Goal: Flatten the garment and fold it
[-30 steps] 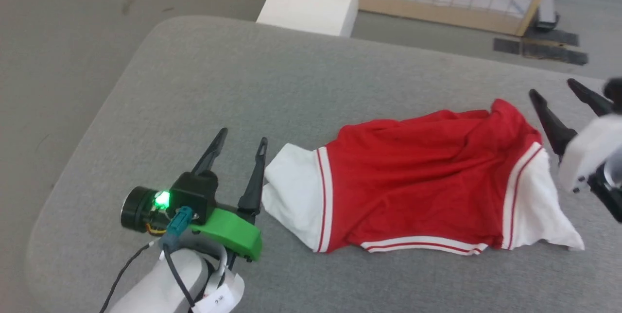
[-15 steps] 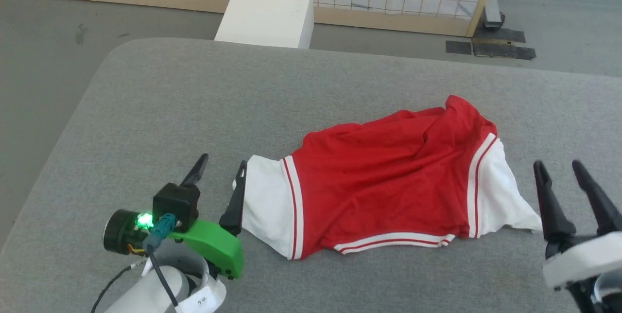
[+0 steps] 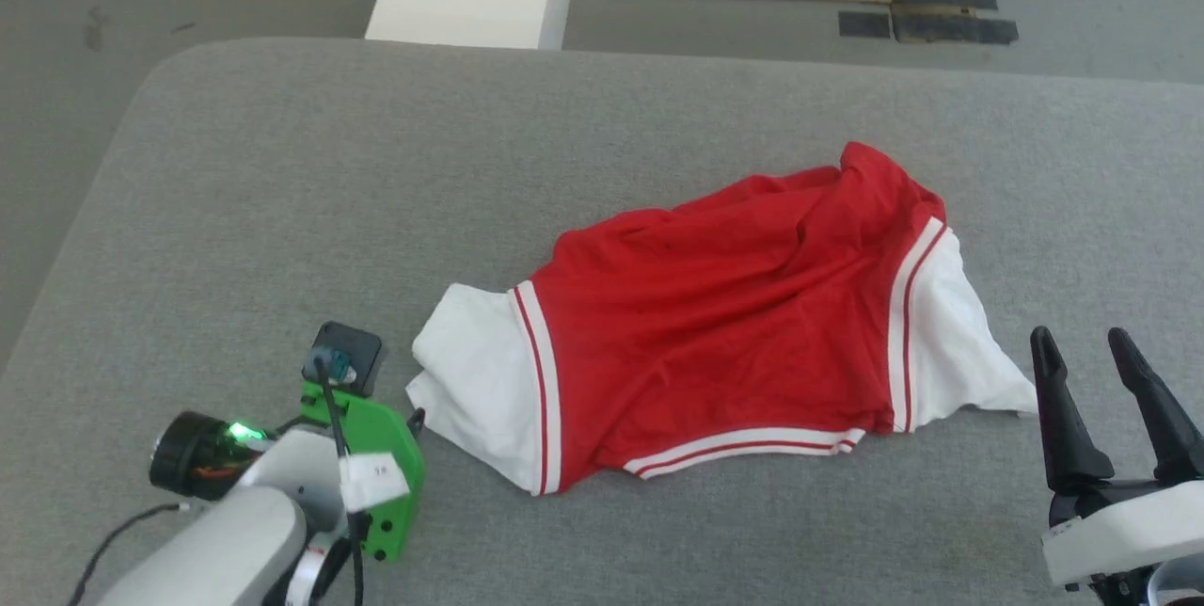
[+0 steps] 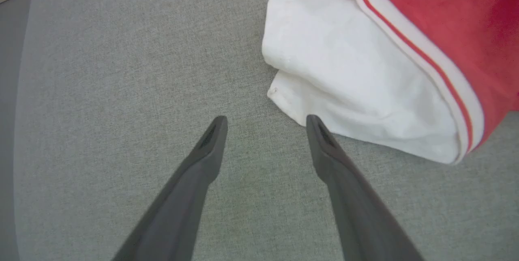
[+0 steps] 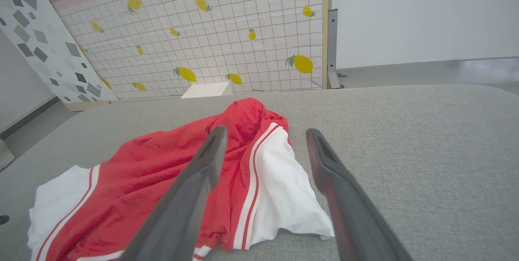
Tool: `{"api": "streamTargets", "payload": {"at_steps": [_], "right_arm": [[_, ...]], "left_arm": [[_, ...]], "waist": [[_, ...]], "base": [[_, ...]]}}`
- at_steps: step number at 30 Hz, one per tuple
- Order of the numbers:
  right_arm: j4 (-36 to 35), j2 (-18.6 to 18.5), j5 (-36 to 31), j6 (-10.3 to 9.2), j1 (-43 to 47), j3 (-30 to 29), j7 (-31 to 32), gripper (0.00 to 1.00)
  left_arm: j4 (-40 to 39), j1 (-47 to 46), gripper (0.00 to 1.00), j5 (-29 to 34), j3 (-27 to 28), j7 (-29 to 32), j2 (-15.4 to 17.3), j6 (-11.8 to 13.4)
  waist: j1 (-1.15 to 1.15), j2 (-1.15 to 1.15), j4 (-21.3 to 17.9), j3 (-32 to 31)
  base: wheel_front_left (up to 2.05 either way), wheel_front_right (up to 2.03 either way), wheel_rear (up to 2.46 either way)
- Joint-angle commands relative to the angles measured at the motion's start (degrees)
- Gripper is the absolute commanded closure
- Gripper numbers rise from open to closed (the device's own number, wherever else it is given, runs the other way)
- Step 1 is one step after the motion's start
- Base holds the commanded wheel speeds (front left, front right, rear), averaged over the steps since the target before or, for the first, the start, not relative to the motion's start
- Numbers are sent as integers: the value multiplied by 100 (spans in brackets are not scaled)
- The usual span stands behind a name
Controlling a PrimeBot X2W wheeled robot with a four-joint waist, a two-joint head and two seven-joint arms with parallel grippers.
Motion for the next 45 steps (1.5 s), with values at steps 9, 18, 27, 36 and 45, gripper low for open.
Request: {"api": "streamTargets", "payload": {"at_steps": [9, 18, 27, 36, 45], "right_arm": [[-122, 28, -123, -8, -90, 58, -10, 0], [-109, 6, -218, -8, -203, 38, -93, 0], [-134, -28, -281, -8, -230, 99, -95, 0], [40, -252, -418, -8, -133, 31, 418, 0], [438, -532, -438, -8, -26, -382, 2328, 0]], "left_arm": [[-78, -520, 0, -381, 57, 974, 121, -72], [210, -619, 0, -761, 0, 1398, 129, -422], [616, -608, 75, -828, -49, 1352, -18, -475], [455, -488, 100, -787, 1, 1049, -33, -393], [-655, -107, 100, -646, 210, 777, 297, 186]], "waist": [[0, 0, -250, 490], [0, 0, -391, 727], [0, 0, -387, 874], [0, 0, -205, 526], [0, 0, 99, 248]], "base": [[0, 0, 0], [0, 0, 0], [0, 0, 0], [0, 0, 0], [0, 0, 0]]}}
